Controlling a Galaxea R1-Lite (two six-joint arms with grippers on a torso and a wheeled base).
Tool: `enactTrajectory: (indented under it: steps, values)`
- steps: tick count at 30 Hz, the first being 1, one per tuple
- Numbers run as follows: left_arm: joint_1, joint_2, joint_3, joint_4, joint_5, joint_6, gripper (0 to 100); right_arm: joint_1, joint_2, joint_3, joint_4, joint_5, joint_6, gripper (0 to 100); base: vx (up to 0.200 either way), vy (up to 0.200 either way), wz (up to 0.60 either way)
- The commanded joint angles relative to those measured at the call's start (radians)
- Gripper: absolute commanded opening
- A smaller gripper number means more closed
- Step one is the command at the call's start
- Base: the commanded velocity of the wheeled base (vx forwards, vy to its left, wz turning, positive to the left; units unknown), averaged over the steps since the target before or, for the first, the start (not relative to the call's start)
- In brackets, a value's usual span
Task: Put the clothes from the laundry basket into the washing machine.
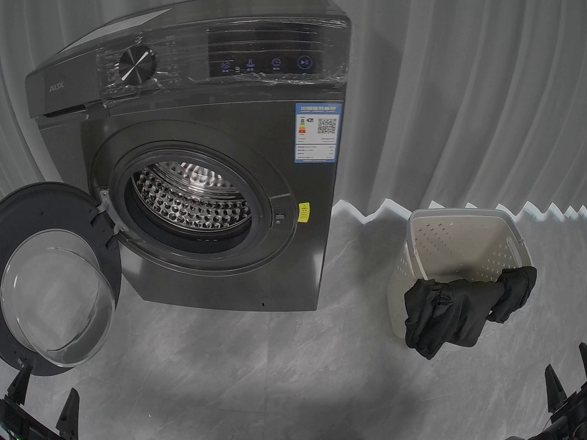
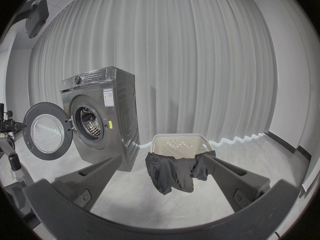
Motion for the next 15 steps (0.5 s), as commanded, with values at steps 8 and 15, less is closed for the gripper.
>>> enactTrajectory:
  steps: [8, 15]
  values:
    - [0.0, -0.017, 0.016, 0.0, 0.0, 0.0, 100, 0.0, -0.013, 0.018, 0.0, 0.0, 0.0, 100, 0.0, -0.2, 0.0]
    - [0.0, -0.017, 0.016, 0.0, 0.0, 0.002, 100, 0.0, -0.013, 0.018, 0.0, 0.0, 0.0, 100, 0.0, -0.086, 0.0]
